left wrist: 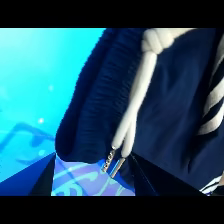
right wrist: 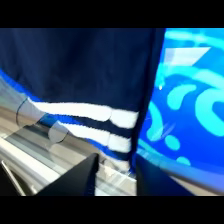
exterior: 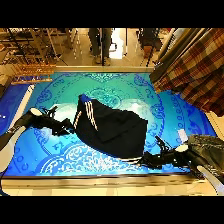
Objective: Fold the clothes and pants, and hang the long-sleeved shirts on hangers.
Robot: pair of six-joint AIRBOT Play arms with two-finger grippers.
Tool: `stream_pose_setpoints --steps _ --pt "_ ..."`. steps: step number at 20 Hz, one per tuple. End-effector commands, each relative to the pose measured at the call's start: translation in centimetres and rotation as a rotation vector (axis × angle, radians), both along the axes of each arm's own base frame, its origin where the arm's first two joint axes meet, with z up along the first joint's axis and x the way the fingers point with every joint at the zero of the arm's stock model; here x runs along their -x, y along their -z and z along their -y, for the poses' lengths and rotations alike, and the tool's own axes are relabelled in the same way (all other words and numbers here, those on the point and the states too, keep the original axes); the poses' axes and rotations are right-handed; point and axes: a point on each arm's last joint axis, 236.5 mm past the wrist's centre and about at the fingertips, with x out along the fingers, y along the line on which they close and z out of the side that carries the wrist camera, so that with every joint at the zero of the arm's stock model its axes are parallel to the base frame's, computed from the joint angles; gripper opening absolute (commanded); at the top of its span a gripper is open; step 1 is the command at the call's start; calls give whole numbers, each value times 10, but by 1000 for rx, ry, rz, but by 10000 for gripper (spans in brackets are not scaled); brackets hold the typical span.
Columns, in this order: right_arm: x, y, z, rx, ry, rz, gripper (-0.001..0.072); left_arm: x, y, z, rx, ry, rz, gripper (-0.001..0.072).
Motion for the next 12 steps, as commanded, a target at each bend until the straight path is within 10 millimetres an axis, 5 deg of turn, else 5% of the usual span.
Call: stream_pose_setpoints --steps 1,4,7,12 --pt "-3 4 -3 7 -5 18 107 2 11 3 3 -28 -45 348" --pt "-2 1 -18 -9 -62 61 12 -1 9 5 14 -33 -33 12" --pt "-7 -17 -21 -18 -96 137 10 -5 -20 20 147 9 34 12" --pt "-30 -104 -17 31 -153 422 9 -7 -90 7 182 32 184 10"
